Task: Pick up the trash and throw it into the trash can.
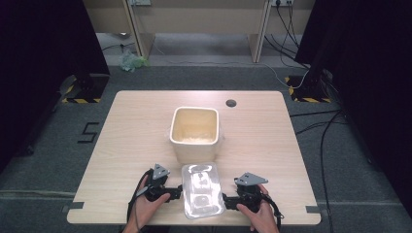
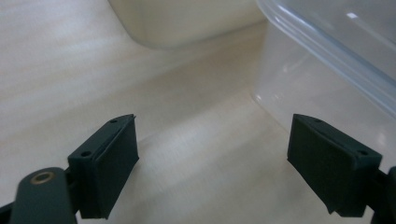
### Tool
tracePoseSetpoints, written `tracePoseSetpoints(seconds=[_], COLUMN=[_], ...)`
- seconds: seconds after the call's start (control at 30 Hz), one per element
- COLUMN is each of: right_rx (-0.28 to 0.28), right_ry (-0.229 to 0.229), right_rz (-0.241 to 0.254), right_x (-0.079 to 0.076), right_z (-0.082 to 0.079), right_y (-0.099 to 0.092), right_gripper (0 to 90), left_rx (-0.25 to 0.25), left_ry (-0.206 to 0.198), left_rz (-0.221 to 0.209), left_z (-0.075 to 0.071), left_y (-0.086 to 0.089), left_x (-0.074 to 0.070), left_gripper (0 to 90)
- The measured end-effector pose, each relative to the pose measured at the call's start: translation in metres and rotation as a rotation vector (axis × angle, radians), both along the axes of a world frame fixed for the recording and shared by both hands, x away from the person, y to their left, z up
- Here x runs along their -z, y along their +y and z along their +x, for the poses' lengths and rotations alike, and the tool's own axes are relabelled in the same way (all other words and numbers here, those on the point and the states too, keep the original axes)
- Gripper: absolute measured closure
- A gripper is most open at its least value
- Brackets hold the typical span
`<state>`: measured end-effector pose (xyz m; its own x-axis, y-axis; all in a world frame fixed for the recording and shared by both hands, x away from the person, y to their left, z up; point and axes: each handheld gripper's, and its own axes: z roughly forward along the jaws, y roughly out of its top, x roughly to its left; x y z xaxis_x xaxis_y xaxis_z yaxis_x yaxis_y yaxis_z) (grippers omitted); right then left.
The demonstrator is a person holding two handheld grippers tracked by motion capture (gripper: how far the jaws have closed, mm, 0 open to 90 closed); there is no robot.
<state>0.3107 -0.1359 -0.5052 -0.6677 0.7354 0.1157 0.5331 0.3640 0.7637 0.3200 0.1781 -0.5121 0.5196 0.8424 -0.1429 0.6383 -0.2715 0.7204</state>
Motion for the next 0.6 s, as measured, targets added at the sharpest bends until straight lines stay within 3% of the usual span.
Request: tracePoseSetpoints(seconds=[0.13,0.2,0.3,0.6], right_rx=[-0.013,-0.026,-0.034,-0.029], right_ry=[-0.004,-0.01,-0.025,-0.058], right_rz=[0.01,-0.006,-0.022,-0.003], right_x=[-0.003,-0.005,-0.009,-0.025], right_z=[-0.002,-0.004,-0.006,-0.014], right_y=[0.004,0.008,0.01,0.012], right_gripper=[23.3,26.3,27.2,30.6], left_rx=[0.012,0.011,0.01,0.024], left_ry=[0.003,-0.012,-0.012,-0.034], left_rz=[0.001,0.004,0.013,0.018], left_z=[-0.008,-0.008,-0.008,-0.015], left_y=[-0.003,-0.005,-0.005,-0.003], left_x=[-0.004,-0.008,-0.013,-0.034], left_gripper=[16.2,22.5,24.1,28.0])
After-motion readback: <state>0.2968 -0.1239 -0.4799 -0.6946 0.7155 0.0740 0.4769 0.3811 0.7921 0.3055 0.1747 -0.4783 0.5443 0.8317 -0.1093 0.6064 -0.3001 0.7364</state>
